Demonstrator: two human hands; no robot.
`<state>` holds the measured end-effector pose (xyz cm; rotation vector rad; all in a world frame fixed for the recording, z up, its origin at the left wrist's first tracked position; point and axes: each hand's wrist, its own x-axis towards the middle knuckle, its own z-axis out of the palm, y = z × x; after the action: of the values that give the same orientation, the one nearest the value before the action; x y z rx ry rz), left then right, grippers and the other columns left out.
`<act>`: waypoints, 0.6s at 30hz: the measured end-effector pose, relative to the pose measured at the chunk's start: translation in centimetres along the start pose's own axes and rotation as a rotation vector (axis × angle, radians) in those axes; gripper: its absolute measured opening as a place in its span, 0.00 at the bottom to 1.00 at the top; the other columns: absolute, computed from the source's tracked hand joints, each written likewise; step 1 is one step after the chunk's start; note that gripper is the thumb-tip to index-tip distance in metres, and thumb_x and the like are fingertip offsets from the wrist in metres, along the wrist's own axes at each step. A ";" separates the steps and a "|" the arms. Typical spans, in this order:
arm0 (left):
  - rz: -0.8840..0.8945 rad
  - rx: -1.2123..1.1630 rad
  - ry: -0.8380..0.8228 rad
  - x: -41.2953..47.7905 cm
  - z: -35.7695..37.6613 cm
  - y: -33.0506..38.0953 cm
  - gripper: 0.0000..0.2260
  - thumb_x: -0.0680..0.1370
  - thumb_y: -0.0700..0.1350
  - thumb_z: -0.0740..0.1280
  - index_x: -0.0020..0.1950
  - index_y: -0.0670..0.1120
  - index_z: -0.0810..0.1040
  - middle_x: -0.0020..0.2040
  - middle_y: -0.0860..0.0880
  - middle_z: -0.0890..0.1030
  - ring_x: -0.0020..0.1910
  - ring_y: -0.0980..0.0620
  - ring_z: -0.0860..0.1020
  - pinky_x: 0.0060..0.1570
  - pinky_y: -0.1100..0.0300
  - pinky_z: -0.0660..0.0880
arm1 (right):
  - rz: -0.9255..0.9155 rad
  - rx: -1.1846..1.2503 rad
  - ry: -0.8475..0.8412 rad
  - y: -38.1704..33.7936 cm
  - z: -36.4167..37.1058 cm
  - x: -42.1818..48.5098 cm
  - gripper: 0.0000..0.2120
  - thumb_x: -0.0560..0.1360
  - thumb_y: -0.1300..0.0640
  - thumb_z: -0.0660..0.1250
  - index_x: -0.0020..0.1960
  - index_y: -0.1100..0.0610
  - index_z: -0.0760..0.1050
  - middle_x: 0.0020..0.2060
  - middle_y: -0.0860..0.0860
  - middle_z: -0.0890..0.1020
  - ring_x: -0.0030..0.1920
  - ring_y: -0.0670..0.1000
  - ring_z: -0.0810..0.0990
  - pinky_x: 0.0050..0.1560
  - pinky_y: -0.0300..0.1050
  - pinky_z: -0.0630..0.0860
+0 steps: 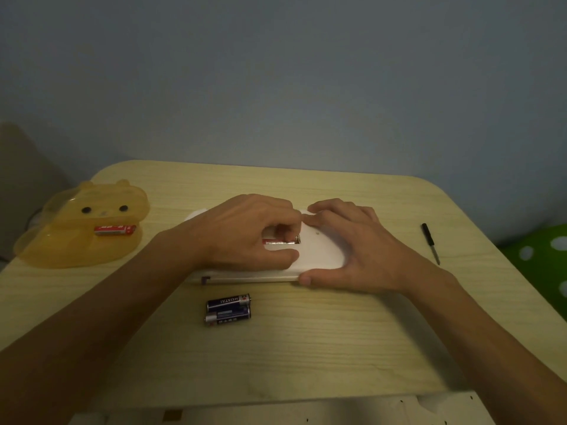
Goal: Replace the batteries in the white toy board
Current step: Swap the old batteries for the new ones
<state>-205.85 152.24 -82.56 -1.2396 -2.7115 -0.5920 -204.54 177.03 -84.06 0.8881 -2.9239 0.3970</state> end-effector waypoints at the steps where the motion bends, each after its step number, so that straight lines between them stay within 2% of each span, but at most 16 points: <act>1: -0.002 -0.009 -0.011 -0.1 -0.1 -0.1 0.09 0.76 0.59 0.66 0.47 0.56 0.77 0.43 0.57 0.78 0.42 0.55 0.76 0.41 0.57 0.73 | 0.000 0.001 -0.001 -0.1 0.0 0.0 0.48 0.64 0.18 0.63 0.77 0.43 0.67 0.75 0.40 0.67 0.77 0.44 0.64 0.79 0.56 0.58; 4: -0.004 0.005 -0.025 -0.2 -0.1 0.0 0.11 0.76 0.62 0.65 0.52 0.58 0.79 0.46 0.57 0.80 0.45 0.56 0.77 0.44 0.54 0.75 | -0.002 -0.001 -0.002 -0.1 0.1 0.1 0.49 0.63 0.17 0.62 0.76 0.42 0.67 0.74 0.40 0.67 0.76 0.44 0.64 0.79 0.56 0.58; 10: 0.022 0.044 -0.015 0.4 0.4 0.6 0.12 0.75 0.62 0.65 0.45 0.55 0.71 0.41 0.55 0.75 0.42 0.53 0.74 0.41 0.52 0.73 | -0.023 0.012 0.004 0.0 0.1 0.1 0.44 0.64 0.18 0.64 0.74 0.39 0.67 0.73 0.40 0.68 0.76 0.45 0.65 0.77 0.58 0.60; 13: 0.034 0.038 -0.009 0.8 0.5 0.8 0.14 0.75 0.62 0.66 0.42 0.53 0.69 0.39 0.55 0.74 0.40 0.53 0.72 0.38 0.54 0.71 | -0.029 0.017 0.011 -0.1 0.1 0.0 0.42 0.65 0.19 0.64 0.72 0.38 0.68 0.73 0.39 0.68 0.75 0.44 0.66 0.77 0.58 0.61; 16: 0.028 -0.022 0.021 0.8 0.5 1.1 0.14 0.75 0.59 0.68 0.42 0.52 0.68 0.37 0.55 0.73 0.37 0.53 0.70 0.36 0.57 0.67 | -0.027 0.016 0.006 0.0 0.0 0.1 0.44 0.65 0.19 0.64 0.74 0.39 0.67 0.73 0.39 0.68 0.75 0.45 0.66 0.77 0.58 0.61; 18: 0.007 -0.070 0.024 0.6 0.5 0.9 0.09 0.75 0.52 0.69 0.43 0.52 0.70 0.37 0.56 0.74 0.37 0.53 0.71 0.37 0.59 0.67 | -0.022 0.003 0.001 0.0 0.0 0.1 0.45 0.65 0.18 0.63 0.75 0.41 0.67 0.74 0.40 0.68 0.75 0.45 0.66 0.77 0.58 0.61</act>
<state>-205.52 153.35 -82.58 -1.2485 -2.6877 -0.7015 -204.62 177.02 -84.10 0.9192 -2.9104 0.4011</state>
